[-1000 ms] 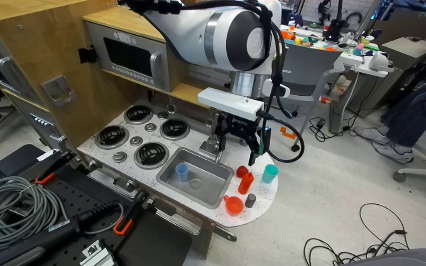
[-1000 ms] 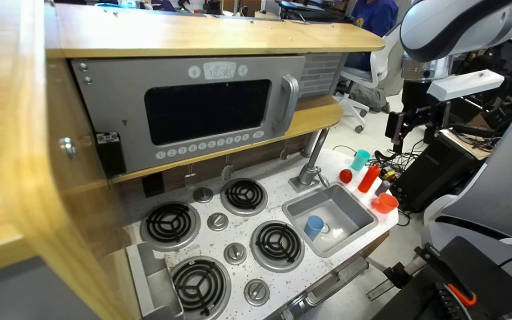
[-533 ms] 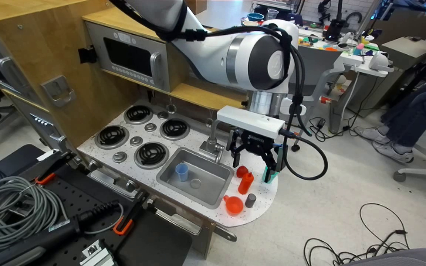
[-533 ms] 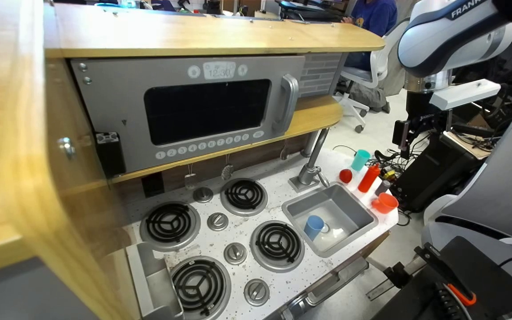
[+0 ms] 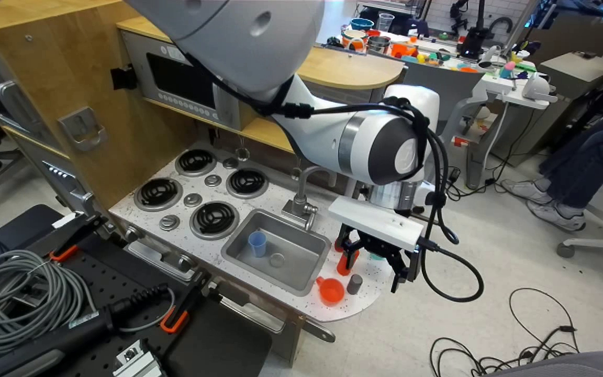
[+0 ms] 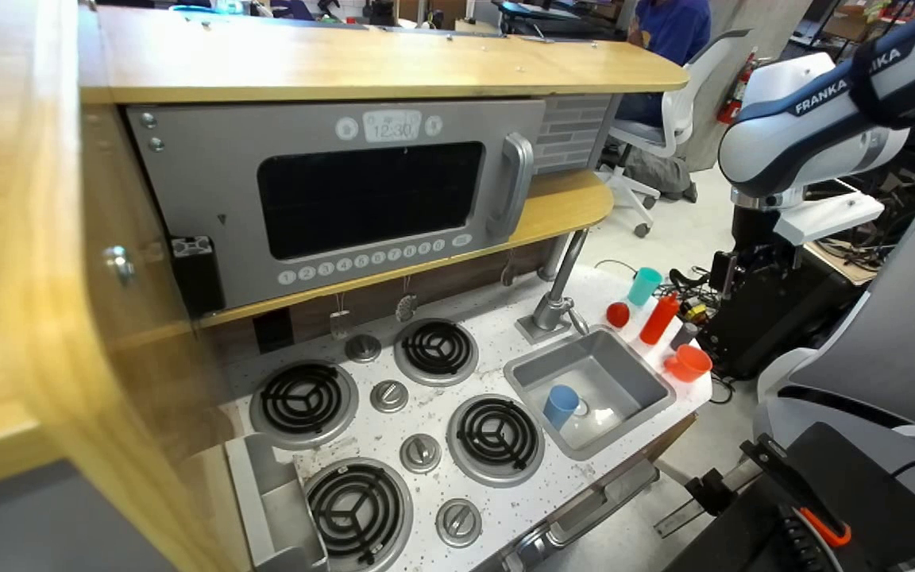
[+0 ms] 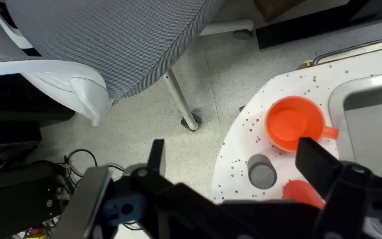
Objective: Put the gray block in the sink
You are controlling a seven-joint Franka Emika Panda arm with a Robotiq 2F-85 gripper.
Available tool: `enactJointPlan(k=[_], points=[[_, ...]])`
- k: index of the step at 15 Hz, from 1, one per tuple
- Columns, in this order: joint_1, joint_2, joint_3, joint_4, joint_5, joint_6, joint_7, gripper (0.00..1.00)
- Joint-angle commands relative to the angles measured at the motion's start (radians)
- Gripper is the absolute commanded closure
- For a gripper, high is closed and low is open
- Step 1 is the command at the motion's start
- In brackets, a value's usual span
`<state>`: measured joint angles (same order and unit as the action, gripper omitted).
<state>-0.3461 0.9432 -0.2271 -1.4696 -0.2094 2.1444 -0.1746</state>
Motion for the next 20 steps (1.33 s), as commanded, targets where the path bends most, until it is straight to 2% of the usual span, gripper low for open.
enactJointPlan(k=[1,7,9,17,20], points=[[-0.031,0.064,-0.002,0.059,-0.013,0.015,-0.058,0.00],[-0.052,0.095,0.015,0.109,-0.008,0.019,-0.150,0.00],[-0.045,0.108,0.009,0.115,-0.014,0.028,-0.145,0.00],[-0.033,0.131,0.005,0.055,-0.018,0.215,-0.129,0.00],[-0.026,0.136,0.001,0.037,-0.019,0.249,-0.126,0.00]])
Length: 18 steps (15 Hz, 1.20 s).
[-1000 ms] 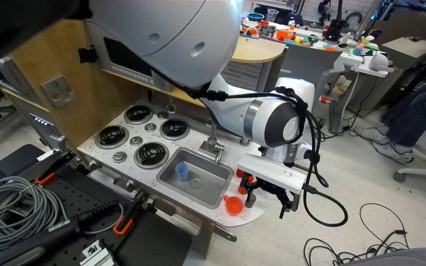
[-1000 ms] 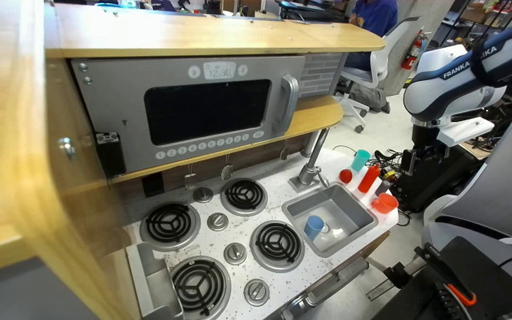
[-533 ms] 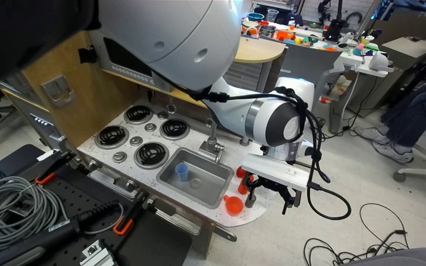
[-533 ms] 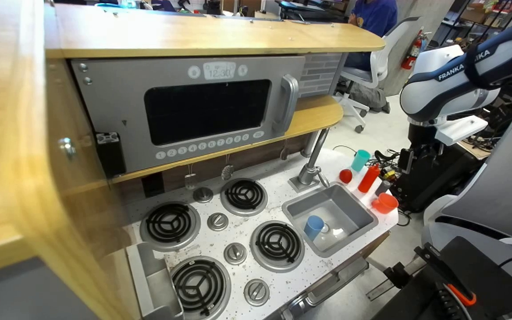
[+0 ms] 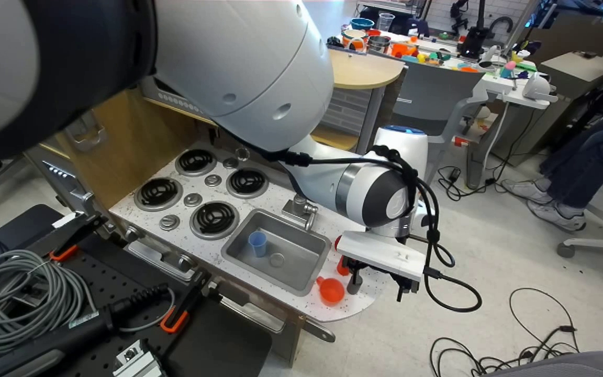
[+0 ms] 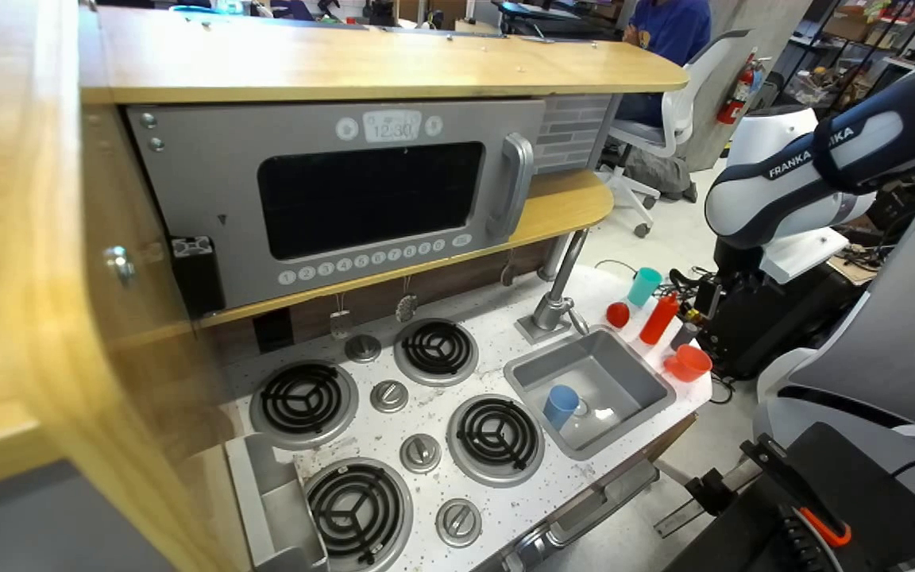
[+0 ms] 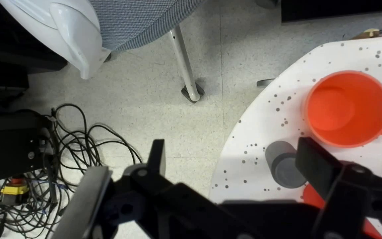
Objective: Put the gray block in the sink
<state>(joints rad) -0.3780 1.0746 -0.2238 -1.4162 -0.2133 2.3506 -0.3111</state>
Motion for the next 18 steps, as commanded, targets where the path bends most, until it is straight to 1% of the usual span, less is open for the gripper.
enactJointPlan(k=[1,8,12,18], points=[[0.008,0.006,-0.002,-0.023,-0.017,0.055,0.009,0.00],[0.028,0.017,0.002,-0.039,-0.019,0.095,0.011,0.00],[0.046,0.044,0.000,-0.029,-0.020,0.126,0.022,0.00],[0.062,0.078,-0.007,-0.004,-0.018,0.138,0.043,0.00]])
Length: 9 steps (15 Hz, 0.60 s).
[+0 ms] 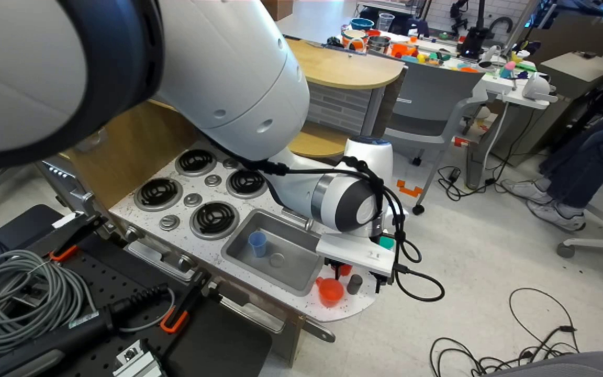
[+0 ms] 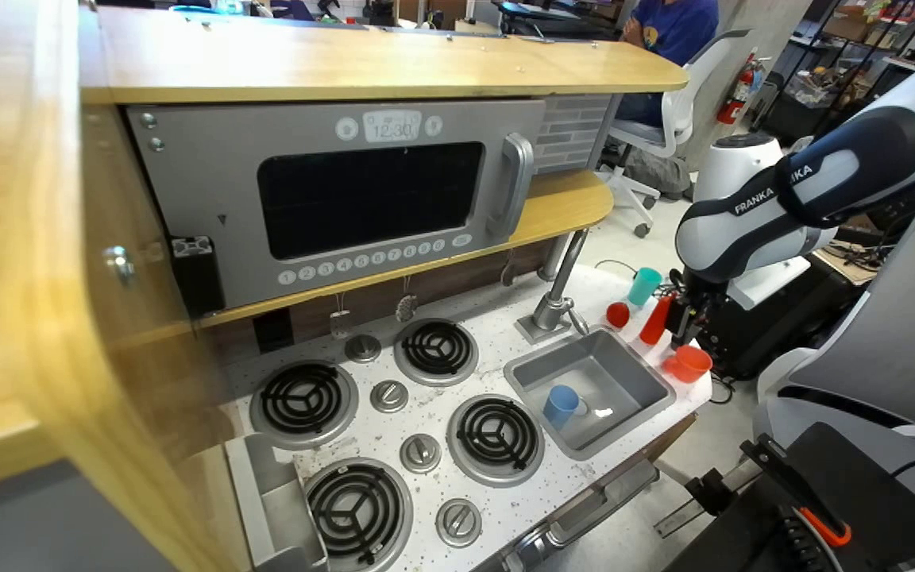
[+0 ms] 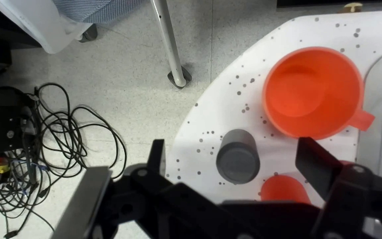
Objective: Put the gray block in the sink
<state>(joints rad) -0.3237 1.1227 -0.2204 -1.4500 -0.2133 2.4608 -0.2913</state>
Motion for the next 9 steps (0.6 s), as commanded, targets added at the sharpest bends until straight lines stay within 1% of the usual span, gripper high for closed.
enactJointPlan(k=[1,9], points=[[0.009,0.034,-0.011,0.037,-0.017,0.028,0.027,0.00],[0.009,0.048,-0.018,0.069,-0.015,0.028,0.044,0.00]])
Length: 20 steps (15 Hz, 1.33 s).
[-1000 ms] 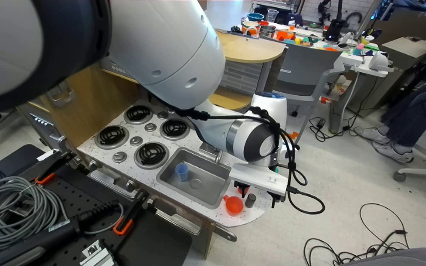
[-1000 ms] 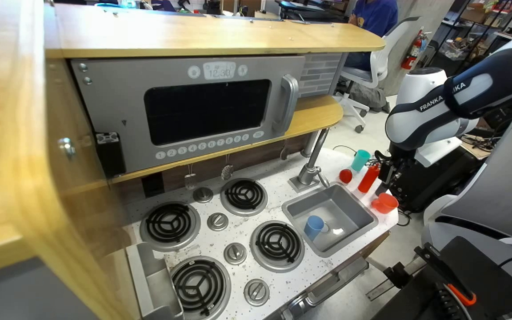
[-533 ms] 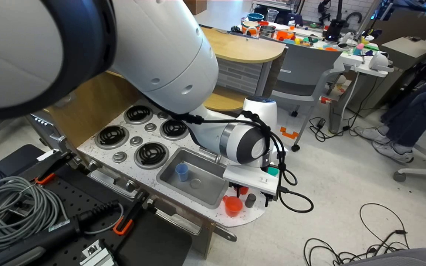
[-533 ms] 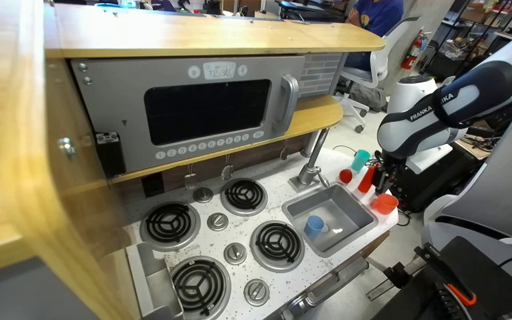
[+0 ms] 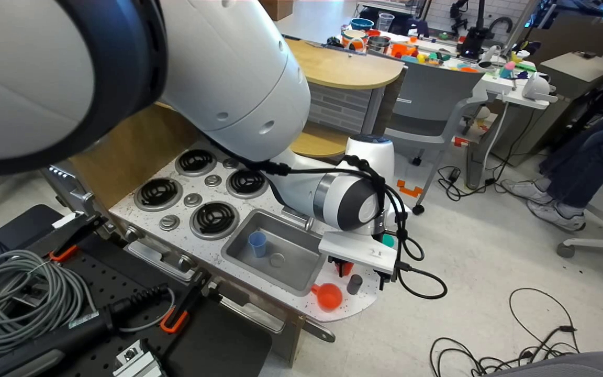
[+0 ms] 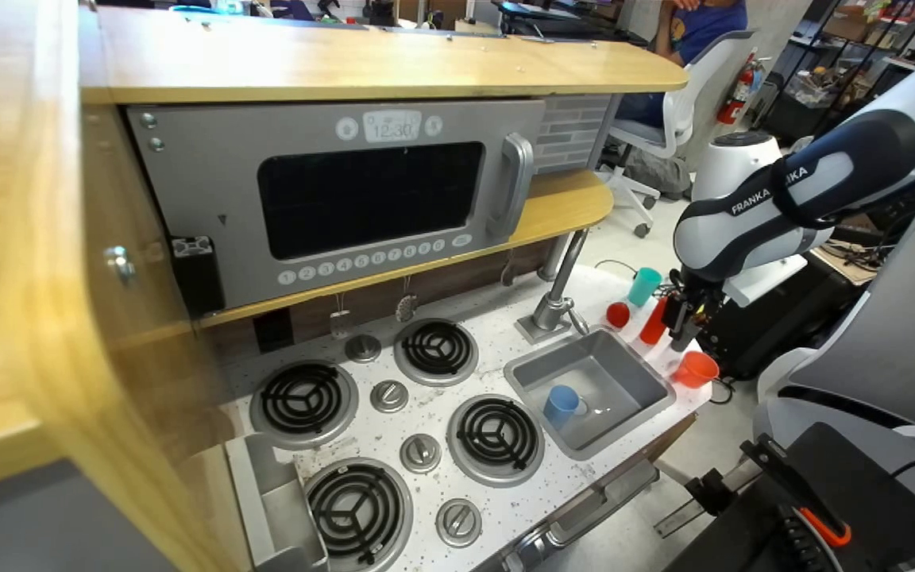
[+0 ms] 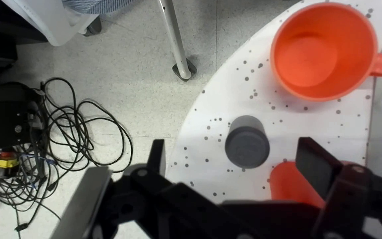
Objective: Put the gray block in the sink
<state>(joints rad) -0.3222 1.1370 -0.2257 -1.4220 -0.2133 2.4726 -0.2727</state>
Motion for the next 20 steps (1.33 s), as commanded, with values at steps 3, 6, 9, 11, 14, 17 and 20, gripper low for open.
enactJointPlan(k=[3,6,9,11,14,17,20], points=[[0.011,0.038,-0.022,0.038,-0.019,0.014,0.037,0.00],[0.015,0.049,-0.032,0.041,-0.023,0.017,0.048,0.00],[0.019,0.061,-0.036,0.046,-0.023,0.017,0.059,0.07],[0.022,0.067,-0.036,0.047,-0.025,0.024,0.060,0.32],[0.031,0.068,-0.029,0.039,-0.029,0.046,0.051,0.56],[0.048,0.062,-0.029,0.026,-0.026,0.046,0.057,0.80],[0.065,0.036,-0.028,-0.005,-0.018,0.027,0.074,0.92]])
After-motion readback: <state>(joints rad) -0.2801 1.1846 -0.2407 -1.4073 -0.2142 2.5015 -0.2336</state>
